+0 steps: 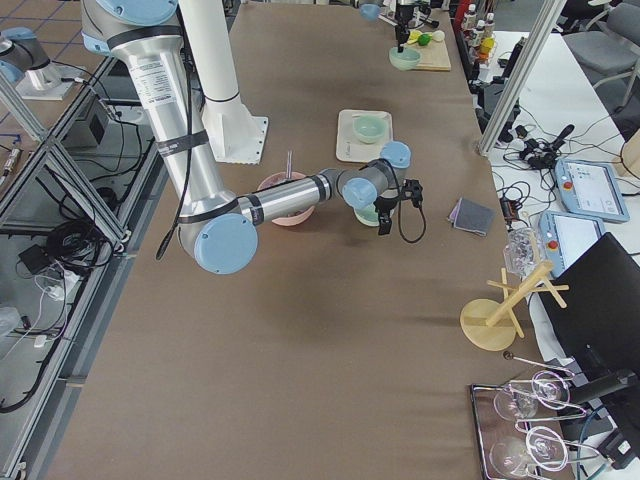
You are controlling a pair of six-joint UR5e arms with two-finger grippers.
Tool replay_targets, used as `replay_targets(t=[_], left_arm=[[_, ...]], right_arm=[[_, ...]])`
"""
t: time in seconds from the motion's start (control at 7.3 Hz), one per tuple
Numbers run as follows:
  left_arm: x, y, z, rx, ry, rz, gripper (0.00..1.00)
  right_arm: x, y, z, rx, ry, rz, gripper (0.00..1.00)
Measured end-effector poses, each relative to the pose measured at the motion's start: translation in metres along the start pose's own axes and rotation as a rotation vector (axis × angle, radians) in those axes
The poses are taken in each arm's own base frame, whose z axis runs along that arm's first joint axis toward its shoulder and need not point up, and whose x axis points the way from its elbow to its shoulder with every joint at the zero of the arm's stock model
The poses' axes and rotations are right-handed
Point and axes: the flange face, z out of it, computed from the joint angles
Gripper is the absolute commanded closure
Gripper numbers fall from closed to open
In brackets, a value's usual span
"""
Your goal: Stack green bowls together
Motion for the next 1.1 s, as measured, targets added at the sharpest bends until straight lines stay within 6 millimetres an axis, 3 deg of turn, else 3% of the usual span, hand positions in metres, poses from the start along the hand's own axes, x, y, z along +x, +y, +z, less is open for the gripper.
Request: replay_targets(t=[0.55,0.82,1.1], left_arm=[[0.004,0.001,-0.002,0.002,0.005,0.005,1.00],[0.014,0.007,-0.003,0.002,0.013,0.018,1.00],[0.044,0.017,0.003,0.015,0.015,0.039,1.00]], right_arm=[[-0.008,0.001,-0.003,-0.020,-0.030,0.000,1.00],[-0.001,-0.008,-0.023,-0.051,-0.102,0.026,1.00],[0.008,-0.023,-0.053,-0.061,-0.175,0.053,1.00]])
